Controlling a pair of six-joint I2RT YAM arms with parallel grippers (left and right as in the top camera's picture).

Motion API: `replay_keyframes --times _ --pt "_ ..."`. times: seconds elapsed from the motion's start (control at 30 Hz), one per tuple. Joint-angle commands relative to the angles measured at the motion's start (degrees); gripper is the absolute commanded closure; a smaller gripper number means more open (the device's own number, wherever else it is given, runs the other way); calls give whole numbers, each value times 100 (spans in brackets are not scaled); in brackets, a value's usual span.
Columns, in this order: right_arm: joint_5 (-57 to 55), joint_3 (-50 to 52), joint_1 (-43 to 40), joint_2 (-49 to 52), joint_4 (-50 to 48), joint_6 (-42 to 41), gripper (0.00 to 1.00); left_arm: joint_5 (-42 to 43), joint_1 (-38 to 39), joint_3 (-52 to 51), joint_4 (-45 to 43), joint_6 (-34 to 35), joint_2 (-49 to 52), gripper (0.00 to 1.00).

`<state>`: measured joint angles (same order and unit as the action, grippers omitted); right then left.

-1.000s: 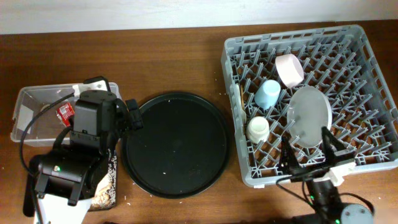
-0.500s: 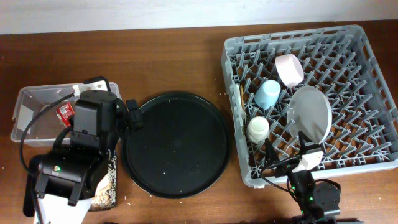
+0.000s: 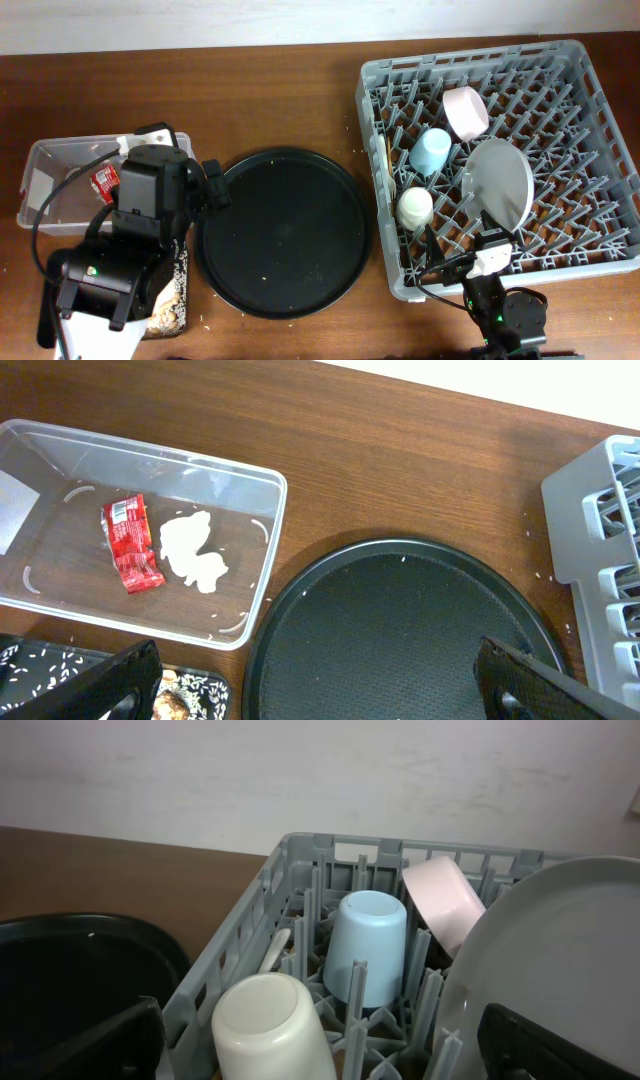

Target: Sort waste into correct bins and load items into the dishwasher rack

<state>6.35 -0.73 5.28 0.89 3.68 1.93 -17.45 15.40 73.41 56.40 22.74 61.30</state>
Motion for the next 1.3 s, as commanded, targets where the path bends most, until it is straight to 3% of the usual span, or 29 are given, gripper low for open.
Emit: replay_keyframes --times 0.0,0.7,1.0,1.27 --pt "52 42 -52 -68 15 66 1 -79 -17 68 7 -48 -15 1" --pt "52 42 -52 -68 15 66 1 -79 -17 68 11 -48 -37 1" --pt "52 42 -52 -68 15 66 1 -81 -20 68 26 -50 -1958 1" --pt "52 42 -52 -68 15 66 1 -201 -20 -35 1207 -50 -3429 1"
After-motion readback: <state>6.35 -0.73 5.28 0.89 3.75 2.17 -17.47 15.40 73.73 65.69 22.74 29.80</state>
